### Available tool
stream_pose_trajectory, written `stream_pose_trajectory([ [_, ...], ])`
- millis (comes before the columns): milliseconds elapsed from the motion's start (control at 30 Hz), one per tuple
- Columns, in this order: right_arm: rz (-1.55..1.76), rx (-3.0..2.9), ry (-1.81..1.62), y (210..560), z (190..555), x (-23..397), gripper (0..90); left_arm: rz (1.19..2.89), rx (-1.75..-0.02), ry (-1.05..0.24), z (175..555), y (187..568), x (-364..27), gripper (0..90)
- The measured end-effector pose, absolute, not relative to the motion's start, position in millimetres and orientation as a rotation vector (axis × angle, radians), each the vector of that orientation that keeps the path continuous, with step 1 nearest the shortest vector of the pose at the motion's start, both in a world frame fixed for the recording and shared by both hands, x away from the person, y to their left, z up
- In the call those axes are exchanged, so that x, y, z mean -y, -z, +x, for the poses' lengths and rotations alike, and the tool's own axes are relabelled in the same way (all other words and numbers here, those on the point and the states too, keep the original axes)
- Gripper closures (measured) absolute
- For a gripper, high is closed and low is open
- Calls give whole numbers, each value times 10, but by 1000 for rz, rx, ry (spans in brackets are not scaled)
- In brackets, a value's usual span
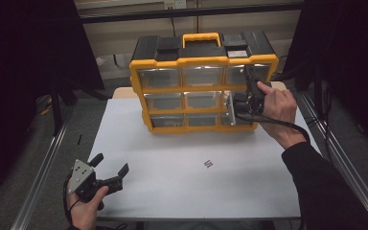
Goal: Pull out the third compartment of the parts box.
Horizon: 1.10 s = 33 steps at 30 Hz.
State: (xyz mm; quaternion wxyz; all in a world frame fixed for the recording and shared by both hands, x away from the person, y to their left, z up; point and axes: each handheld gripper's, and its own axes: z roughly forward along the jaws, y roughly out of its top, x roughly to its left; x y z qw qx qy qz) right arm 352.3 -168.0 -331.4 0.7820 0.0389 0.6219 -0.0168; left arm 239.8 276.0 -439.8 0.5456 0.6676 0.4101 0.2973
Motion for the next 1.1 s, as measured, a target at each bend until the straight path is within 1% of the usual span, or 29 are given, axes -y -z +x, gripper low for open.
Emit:
stream_pose_trajectory([
  [433, 73, -1341, 42, 3317, 3475, 1680, 846, 1582, -972, -701, 2402, 4397, -2761, 29],
  [1100, 46, -1347, 49, 3304, 3260, 1658, 846, 1592, -953, -705, 2393, 4390, -2745, 29],
])
